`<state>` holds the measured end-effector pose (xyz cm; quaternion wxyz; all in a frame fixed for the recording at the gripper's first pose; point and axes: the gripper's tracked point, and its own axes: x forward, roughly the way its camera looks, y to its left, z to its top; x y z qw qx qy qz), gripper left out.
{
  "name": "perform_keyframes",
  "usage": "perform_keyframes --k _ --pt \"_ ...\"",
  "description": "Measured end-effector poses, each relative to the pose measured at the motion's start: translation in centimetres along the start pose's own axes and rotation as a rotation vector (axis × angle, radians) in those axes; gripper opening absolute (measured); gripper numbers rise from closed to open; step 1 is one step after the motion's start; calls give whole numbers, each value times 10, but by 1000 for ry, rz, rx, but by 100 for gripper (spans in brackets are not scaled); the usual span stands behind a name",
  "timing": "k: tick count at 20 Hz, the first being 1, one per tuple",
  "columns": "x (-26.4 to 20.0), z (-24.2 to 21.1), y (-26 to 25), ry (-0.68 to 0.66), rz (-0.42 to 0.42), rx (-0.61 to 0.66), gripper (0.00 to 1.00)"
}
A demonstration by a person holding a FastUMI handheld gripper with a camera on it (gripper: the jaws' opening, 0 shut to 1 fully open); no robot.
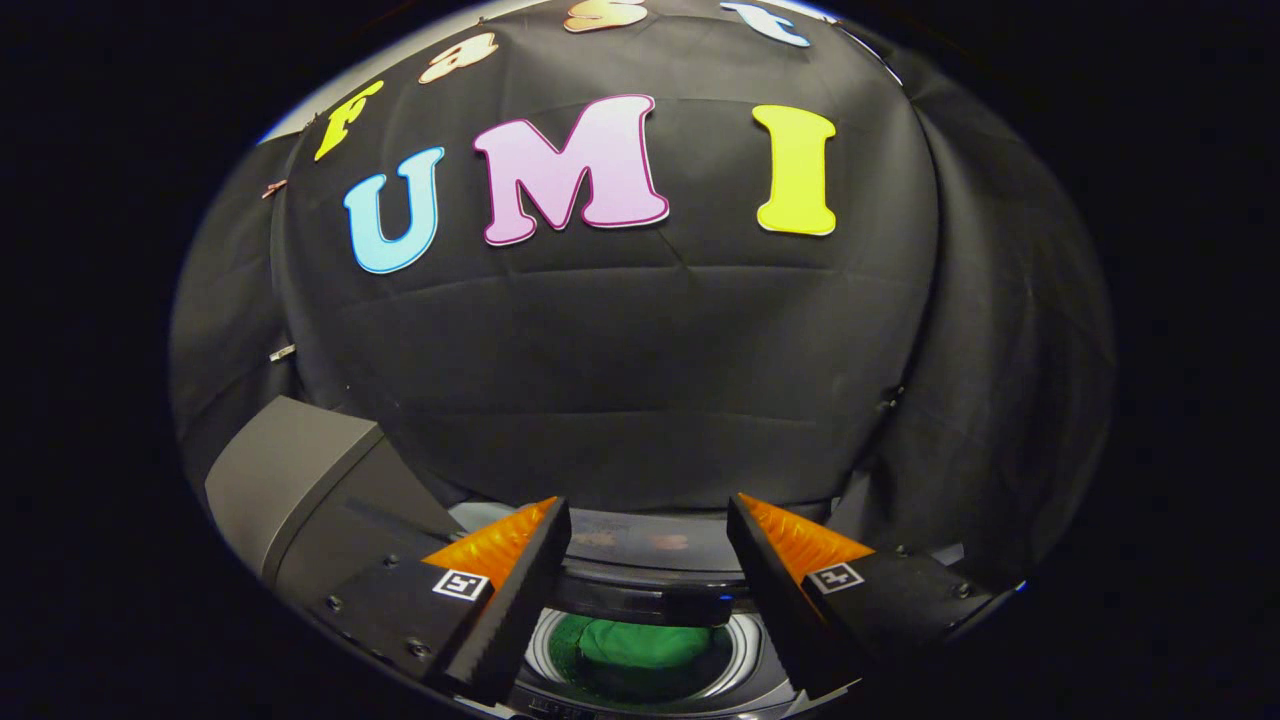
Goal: Put the clothes into the washing machine and then close the washing machine lid.
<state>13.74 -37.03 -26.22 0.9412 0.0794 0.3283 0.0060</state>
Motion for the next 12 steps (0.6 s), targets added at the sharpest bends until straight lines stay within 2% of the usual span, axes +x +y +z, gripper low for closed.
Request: perform_keyframes --k 6,10,12 --pt "-15 -25 5 65 10 -4 99" --pt "-26 -79 19 196 28 -89 99" --pt "-32 -87 31 202 61 -97 99"
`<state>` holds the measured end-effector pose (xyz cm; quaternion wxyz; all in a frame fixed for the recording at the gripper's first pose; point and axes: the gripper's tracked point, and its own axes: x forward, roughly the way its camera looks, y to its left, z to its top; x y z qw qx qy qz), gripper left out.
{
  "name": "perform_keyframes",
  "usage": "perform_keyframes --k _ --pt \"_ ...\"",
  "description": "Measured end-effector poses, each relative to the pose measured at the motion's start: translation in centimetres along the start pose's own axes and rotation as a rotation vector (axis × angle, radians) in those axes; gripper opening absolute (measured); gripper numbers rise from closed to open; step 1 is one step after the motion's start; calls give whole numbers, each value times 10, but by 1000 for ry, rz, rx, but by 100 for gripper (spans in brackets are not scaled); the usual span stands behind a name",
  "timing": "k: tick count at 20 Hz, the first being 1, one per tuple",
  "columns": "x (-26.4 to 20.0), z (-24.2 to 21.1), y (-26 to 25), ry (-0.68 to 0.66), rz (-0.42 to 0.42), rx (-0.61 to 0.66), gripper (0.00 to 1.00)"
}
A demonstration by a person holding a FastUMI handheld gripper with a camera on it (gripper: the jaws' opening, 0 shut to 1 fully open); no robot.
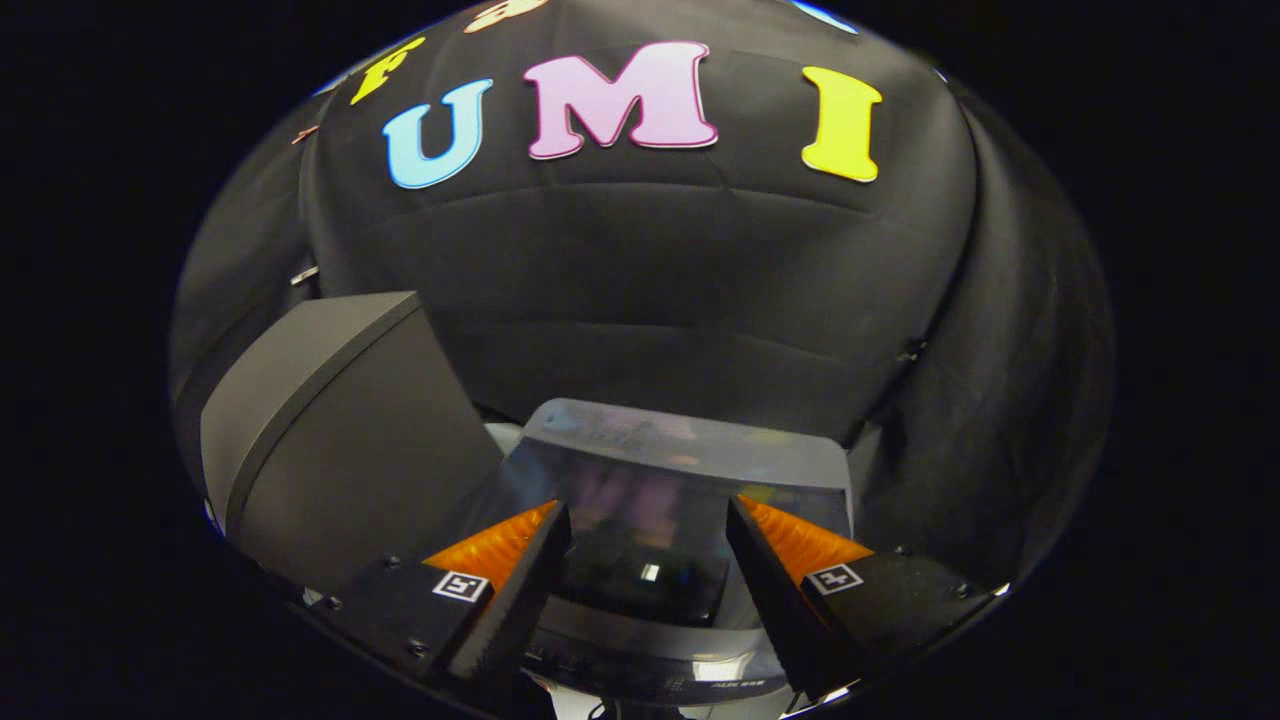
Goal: Put the clothes into the washing machine and then close the washing machine lid.
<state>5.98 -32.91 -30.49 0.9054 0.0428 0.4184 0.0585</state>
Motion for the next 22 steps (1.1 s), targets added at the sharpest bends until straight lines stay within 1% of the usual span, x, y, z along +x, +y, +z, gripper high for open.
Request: perform_keyframes --k 2,4,8,10,15,18,20,22 --pt "-3 9 12 -22 18 -20 99" --pt "-5 27 13 -71 26 -22 99" --pt "-34 106 8 -317 29 57 99" --pt "-45 136 10 -420 41 86 99" --pt "-53 154 7 -514 20 82 99" --pt "-64 164 14 -563 8 43 99" --pt "-78 177 22 -605 -8 23 99" --pt "-104 193 36 -661 -22 27 99"
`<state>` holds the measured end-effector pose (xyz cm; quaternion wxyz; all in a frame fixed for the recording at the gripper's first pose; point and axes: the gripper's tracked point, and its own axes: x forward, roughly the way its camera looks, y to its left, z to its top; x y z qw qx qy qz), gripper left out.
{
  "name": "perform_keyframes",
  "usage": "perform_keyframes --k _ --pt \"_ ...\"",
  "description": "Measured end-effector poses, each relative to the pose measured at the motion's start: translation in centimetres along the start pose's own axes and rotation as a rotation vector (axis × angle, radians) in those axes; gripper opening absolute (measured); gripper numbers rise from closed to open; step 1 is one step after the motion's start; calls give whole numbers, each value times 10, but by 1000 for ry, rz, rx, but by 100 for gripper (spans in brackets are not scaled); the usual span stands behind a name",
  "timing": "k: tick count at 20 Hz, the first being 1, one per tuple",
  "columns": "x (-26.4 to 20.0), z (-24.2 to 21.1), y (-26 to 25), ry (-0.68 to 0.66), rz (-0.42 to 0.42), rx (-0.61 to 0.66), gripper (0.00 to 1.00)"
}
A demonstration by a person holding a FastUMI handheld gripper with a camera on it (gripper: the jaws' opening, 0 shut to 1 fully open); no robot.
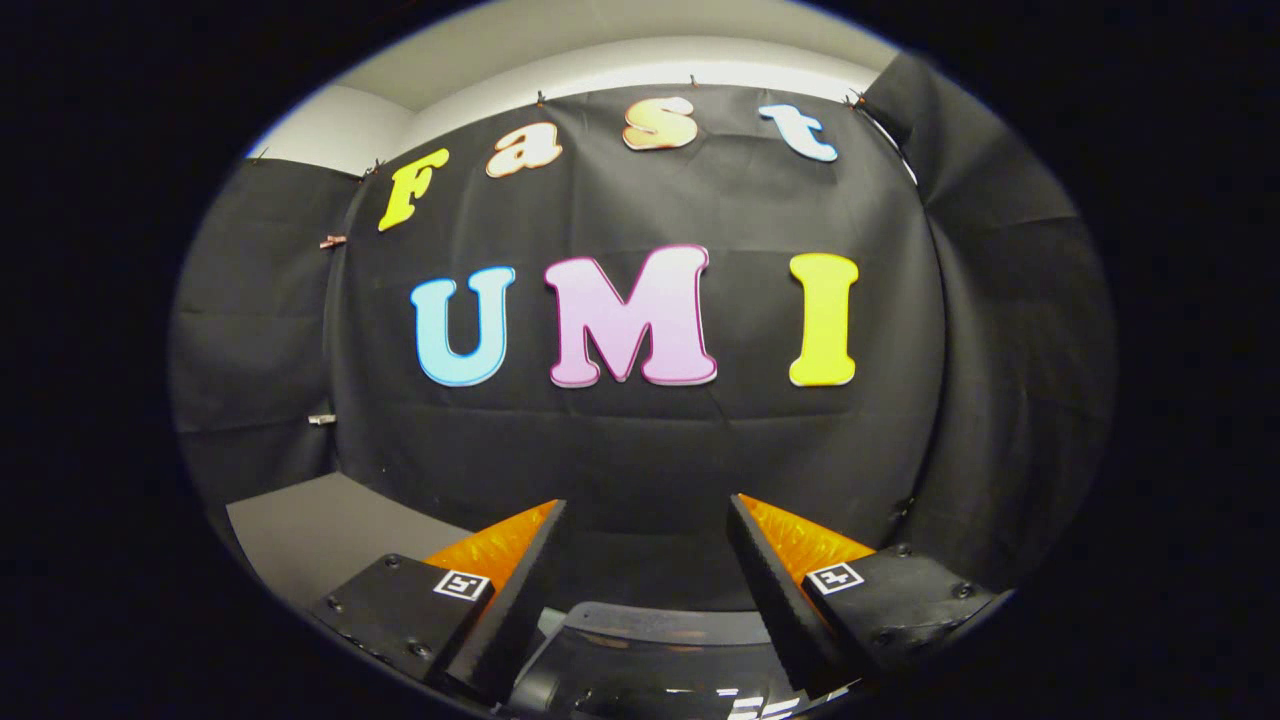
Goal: Put the clothes into the washing machine and then close the washing machine lid.
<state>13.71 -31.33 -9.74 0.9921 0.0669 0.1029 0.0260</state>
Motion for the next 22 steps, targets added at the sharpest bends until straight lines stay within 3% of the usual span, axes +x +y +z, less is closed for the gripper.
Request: perform_keyframes --k 3,6,15,22 --pt "-21 52 31 -122 -11 -5 99" --pt "-38 76 73 -187 12 -17 98" --pt "-102 67 122 -184 -30 -40 98" --pt "-127 56 138 -157 -57 -63 99"
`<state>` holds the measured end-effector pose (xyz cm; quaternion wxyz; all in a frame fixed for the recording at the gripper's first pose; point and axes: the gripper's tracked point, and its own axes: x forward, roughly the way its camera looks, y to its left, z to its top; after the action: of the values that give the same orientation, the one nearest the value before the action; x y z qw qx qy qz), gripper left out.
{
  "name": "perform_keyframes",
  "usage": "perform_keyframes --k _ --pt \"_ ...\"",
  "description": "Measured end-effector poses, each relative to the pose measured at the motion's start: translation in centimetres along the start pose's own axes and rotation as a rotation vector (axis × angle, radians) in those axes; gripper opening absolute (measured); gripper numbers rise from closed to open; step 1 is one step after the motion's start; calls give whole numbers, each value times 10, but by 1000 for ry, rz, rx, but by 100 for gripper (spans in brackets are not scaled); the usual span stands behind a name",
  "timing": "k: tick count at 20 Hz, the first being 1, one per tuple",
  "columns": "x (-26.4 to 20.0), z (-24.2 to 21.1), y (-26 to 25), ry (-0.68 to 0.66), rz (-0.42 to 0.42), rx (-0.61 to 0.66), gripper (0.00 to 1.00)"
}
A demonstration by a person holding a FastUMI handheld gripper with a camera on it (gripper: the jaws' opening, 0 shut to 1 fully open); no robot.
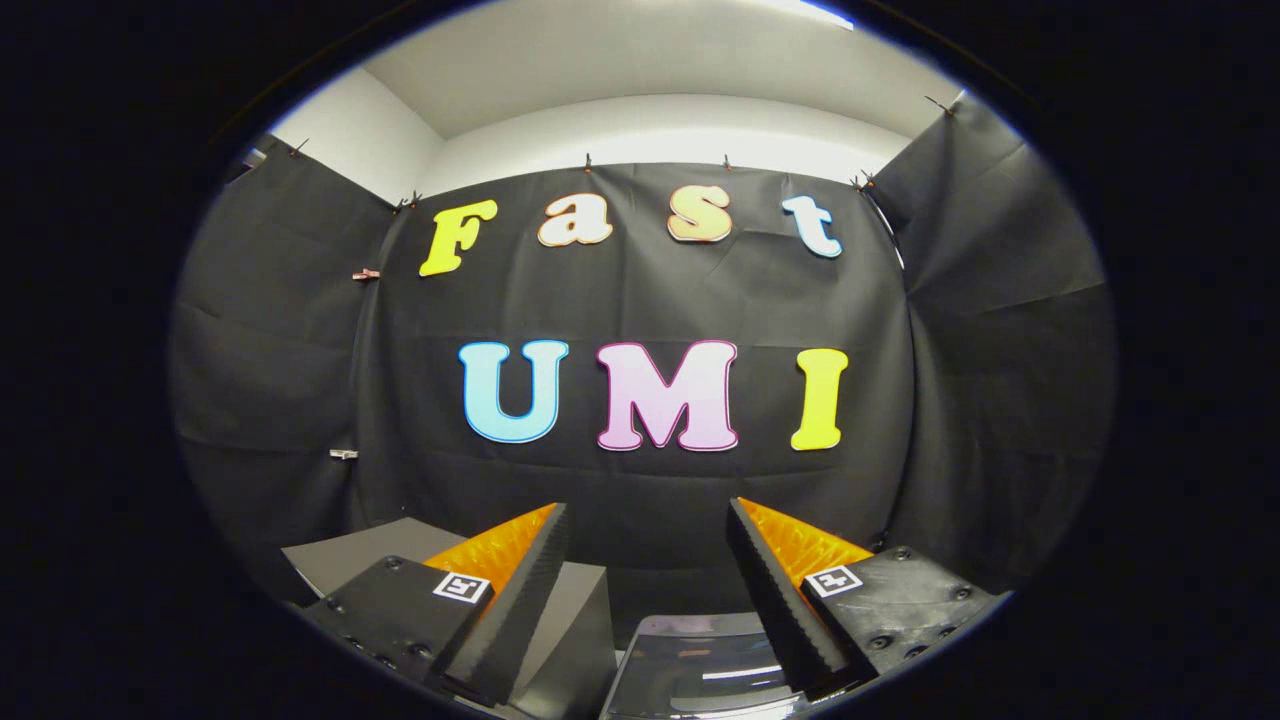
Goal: Put the clothes into the washing machine and then close the washing machine lid.
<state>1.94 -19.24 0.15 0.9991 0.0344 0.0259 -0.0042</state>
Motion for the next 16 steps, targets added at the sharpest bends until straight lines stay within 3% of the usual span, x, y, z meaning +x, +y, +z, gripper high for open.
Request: perform_keyframes --k 16 --pt "-7 -1 8 29 -42 3 98"
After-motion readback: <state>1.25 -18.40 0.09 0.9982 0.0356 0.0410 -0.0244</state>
